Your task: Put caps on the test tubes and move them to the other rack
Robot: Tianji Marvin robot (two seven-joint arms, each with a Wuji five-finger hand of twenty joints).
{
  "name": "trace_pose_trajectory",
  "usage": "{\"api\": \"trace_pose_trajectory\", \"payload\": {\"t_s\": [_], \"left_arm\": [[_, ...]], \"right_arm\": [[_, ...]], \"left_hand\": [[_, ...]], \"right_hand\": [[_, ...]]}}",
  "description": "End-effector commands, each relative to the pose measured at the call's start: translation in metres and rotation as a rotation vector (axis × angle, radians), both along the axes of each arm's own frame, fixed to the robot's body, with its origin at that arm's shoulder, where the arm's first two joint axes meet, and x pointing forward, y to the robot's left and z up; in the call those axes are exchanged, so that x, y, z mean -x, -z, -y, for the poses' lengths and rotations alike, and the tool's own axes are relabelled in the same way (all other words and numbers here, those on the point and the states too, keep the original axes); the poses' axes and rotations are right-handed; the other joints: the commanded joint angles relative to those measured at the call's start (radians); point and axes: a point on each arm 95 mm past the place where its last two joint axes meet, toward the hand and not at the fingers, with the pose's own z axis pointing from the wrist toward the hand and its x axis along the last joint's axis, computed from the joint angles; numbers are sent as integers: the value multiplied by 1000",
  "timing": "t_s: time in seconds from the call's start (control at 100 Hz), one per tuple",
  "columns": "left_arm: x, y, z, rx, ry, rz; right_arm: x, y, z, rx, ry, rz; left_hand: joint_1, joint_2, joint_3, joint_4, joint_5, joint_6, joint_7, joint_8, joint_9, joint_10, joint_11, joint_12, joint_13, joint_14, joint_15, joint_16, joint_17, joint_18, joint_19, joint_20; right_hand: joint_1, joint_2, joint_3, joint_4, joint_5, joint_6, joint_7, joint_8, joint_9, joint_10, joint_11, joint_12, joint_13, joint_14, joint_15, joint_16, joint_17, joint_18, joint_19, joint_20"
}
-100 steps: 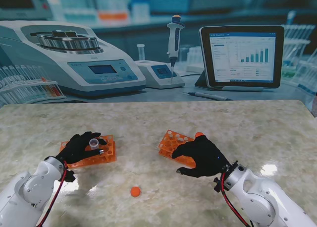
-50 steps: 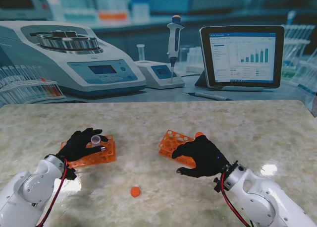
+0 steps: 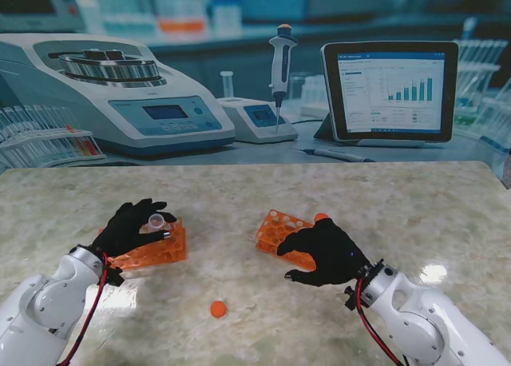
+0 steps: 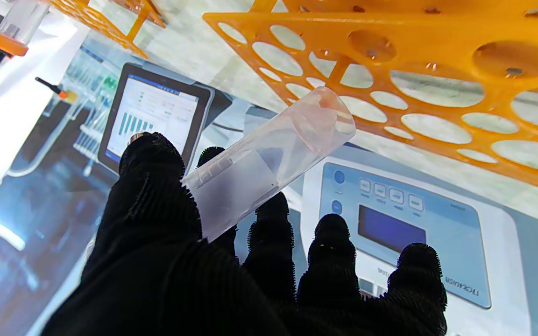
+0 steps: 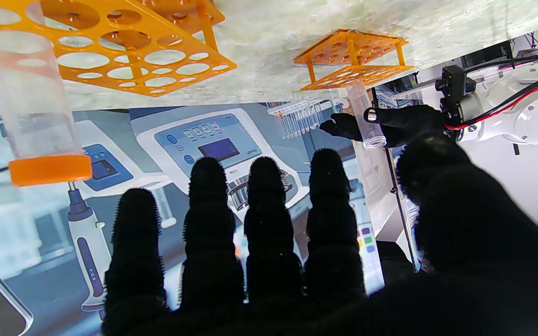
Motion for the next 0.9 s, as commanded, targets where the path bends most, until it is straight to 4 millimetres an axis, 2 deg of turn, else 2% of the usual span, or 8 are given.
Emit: {"api": "trace_pose_trajectory", "payload": {"t_s": [0.0, 0.16, 0.35, 0.37, 0.41, 0.52, 0.7, 0.89], "left_arm": [[0, -6, 5, 7, 14, 21], [0, -13, 14, 23, 35, 56], [1, -25, 29, 40, 85, 86], [1, -26, 31, 43, 90, 90], [2, -29, 35, 49, 100, 96], [2, -35, 45, 67, 126, 114], [3, -45, 62, 101, 175, 139], [5, -52, 81, 136, 222, 148]], "right_arm": [[3, 2, -1, -2, -2, -8], [3, 2, -1, -4, -3, -7], [3, 2, 0, -6, -2, -4], [4, 2, 0, -6, -3, -4], [4, 2, 0, -7, -3, -4], [4, 2, 0, -12, -5, -5], [4, 2, 0, -13, -8, -6], [5, 2, 0, -14, -10, -5]], "left_hand": [[97, 102, 75, -1, 119, -82, 40, 16, 41, 12, 2, 11, 30, 16, 12, 7, 5, 10, -34, 6], [114, 117, 72, -7, 199, -53, 139, 100, 120, 51, 14, 23, 89, 71, 20, 19, 24, 36, -21, 9], [140, 160, 62, -18, 178, -45, 223, 333, 271, 90, 47, 109, 197, 130, 48, 49, 62, 71, 4, 8], [143, 161, 62, -19, 177, -41, 226, 341, 285, 117, 50, 115, 212, 133, 53, 52, 68, 75, 7, 8], [148, 164, 61, -21, 171, -38, 231, 355, 311, 127, 60, 130, 241, 140, 65, 60, 80, 83, 16, 9], [155, 167, 57, -25, 167, -38, 235, 374, 378, 127, 102, 211, 342, 144, 110, 99, 132, 114, 68, 20], [162, 159, 57, -24, 159, -37, 242, 378, 442, 102, 235, 417, 516, 122, 244, 225, 210, 148, 205, 28], [167, 149, 58, -23, 156, -40, 258, 389, 462, 92, 418, 682, 608, 87, 499, 475, 301, 151, 454, 52]], "right_hand": [[-19, 28, -18, 23, -23, 11, -12, -11, 5, -11, -9, 3, -26, -18, -26, -8, -19, 24, -5, -11], [-19, 27, -18, 23, -22, 10, -11, -10, 5, -10, -9, 3, -26, -18, -26, -8, -18, 23, -5, -11], [-19, 27, -18, 23, -23, 11, -12, -11, 6, -12, -9, 3, -26, -19, -26, -8, -18, 24, -5, -11], [-19, 27, -18, 23, -23, 11, -12, -11, 6, -11, -9, 3, -26, -21, -26, -8, -17, 24, -4, -11], [-21, 28, -20, 22, -23, 12, -12, -11, 6, -12, -9, 3, -25, -20, -26, -8, -18, 23, -4, -11], [-42, 34, -30, 18, -23, 12, -12, -11, 7, -10, -9, 3, -25, -21, -26, -8, -17, 25, -5, -11], [-46, 37, -35, 15, -23, 11, -12, -11, 7, -11, -8, 3, -25, -20, -26, -8, -16, 24, -4, -10], [-46, 36, -38, 14, -23, 11, -12, -11, 7, -13, -9, 3, -24, -20, -26, -8, -14, 24, -3, -9]]}}
